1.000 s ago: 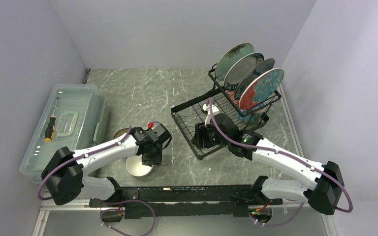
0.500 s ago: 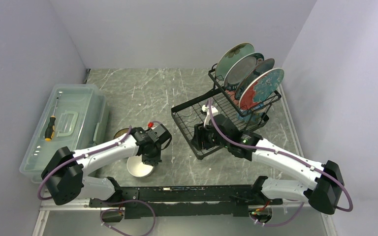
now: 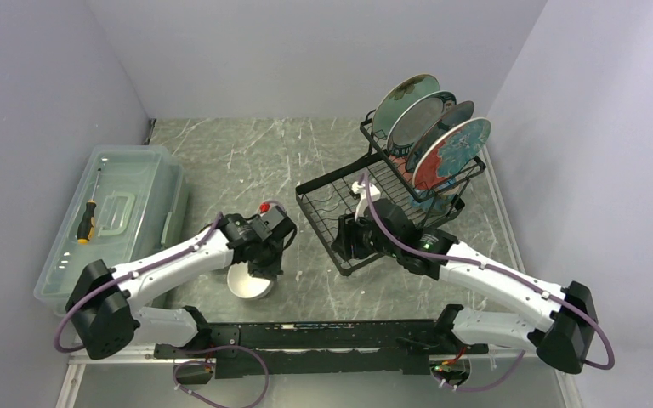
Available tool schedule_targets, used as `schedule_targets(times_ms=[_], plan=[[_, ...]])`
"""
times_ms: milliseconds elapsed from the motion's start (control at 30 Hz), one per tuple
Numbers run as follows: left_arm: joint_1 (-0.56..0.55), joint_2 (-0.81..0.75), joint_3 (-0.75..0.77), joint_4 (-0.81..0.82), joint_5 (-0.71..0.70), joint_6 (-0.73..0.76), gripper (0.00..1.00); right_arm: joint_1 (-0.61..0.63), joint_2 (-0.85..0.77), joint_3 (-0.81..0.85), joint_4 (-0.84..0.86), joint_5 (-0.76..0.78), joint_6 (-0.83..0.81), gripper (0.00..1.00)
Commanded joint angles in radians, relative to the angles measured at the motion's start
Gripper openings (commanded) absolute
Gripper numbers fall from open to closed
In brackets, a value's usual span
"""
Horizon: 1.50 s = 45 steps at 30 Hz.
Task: Load the mixed dishes into the dish rack
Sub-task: Pick up the bowl from the center of the board.
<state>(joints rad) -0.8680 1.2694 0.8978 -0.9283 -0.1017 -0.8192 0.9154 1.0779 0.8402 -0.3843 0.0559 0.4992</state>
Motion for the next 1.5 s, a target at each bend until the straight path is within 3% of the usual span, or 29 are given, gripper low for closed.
schedule_targets(times_ms=[0, 333, 633, 900, 1067, 1467], plan=[[-0.006, -0.069, 0.158, -0.014, 0.04, 0.061, 0.0, 0.005, -0.061, 0.052, -0.038, 0.049, -0.019, 0.52], [-0.005, -0.026, 0.427, 0.022, 0.198, 0.211, 0.0, 0.005, -0.214, 0.099, -0.171, 0.131, -0.031, 0.52], [0.042, 0.122, 0.582, 0.176, 0.519, 0.348, 0.0, 0.005, -0.37, 0.144, -0.285, 0.137, -0.026, 0.53], [0.219, 0.2, 0.564, 0.416, 0.978, 0.364, 0.0, 0.005, -0.446, 0.174, -0.341, 0.107, -0.025, 0.53], [0.267, 0.286, 0.562, 0.551, 1.241, 0.335, 0.0, 0.005, -0.465, 0.172, -0.357, 0.097, -0.025, 0.53], [0.268, 0.461, 0.664, 0.511, 1.535, 0.496, 0.0, 0.005, -0.5, 0.143, -0.346, 0.052, -0.027, 0.54]])
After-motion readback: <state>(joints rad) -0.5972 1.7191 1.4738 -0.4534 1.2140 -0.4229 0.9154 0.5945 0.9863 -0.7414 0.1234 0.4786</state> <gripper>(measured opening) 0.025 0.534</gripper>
